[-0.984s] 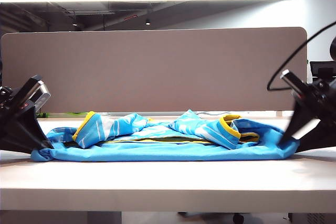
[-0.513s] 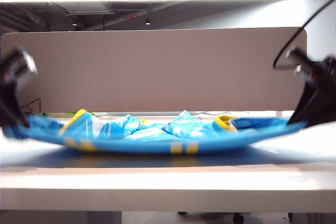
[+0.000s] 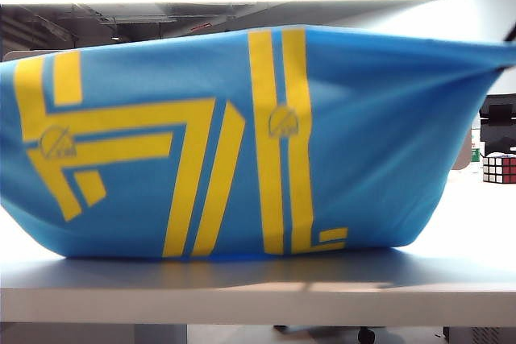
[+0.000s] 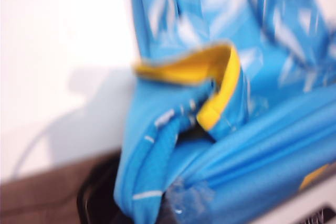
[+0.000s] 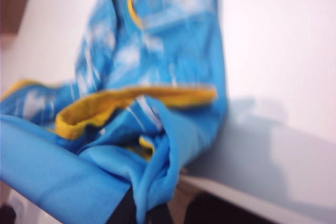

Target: Fold the bottom side of the soccer jersey horizontally towards the center, about one-third of the way, then fold the sleeve back towards the center, creating a straight line along the edge of the the soccer jersey, and finally fold the bottom of the soccer jersey up towards the top, creating a neat rectangle.

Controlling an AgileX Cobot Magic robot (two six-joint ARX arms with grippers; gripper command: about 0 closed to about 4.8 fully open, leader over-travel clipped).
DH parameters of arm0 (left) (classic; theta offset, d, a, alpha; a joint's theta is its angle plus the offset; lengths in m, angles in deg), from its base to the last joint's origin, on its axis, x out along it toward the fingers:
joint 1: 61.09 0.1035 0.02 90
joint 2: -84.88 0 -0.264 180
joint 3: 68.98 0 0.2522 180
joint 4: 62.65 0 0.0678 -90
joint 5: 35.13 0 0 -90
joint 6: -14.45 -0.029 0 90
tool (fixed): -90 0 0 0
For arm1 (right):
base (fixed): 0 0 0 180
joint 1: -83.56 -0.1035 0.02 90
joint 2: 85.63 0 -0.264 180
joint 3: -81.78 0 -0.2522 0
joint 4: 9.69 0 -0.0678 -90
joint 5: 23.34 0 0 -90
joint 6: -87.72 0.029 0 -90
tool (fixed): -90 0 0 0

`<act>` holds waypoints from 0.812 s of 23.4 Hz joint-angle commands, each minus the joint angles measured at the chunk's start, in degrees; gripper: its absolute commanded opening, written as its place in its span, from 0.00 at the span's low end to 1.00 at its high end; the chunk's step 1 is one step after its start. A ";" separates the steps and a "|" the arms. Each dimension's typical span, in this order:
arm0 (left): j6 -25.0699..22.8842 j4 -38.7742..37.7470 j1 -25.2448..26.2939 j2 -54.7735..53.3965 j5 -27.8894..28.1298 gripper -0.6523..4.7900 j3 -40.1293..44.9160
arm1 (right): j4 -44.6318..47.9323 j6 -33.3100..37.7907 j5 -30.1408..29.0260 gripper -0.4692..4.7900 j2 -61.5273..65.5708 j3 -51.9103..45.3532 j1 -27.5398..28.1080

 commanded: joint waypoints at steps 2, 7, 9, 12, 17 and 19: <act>4.24 12.37 0.09 -3.30 0.46 0.11 -0.31 | 9.14 3.78 1.53 0.09 3.52 0.37 0.09; 5.20 27.30 0.11 -15.89 -0.26 0.11 -4.20 | 20.02 5.29 1.33 0.09 17.05 4.59 0.57; 6.47 32.06 0.15 -22.14 -1.46 0.11 -7.48 | 22.08 5.29 1.14 0.09 23.58 8.52 0.59; 6.67 34.69 0.07 -31.50 -3.10 0.11 -14.08 | 23.43 5.01 1.27 0.09 32.76 15.17 0.61; 6.45 36.02 -0.63 -55.12 -3.43 0.11 -34.14 | 24.57 5.05 1.16 0.09 56.13 34.77 0.85; 6.51 39.80 -0.94 -59.21 -3.41 0.11 -37.86 | 25.55 5.05 1.18 0.09 61.96 40.11 0.98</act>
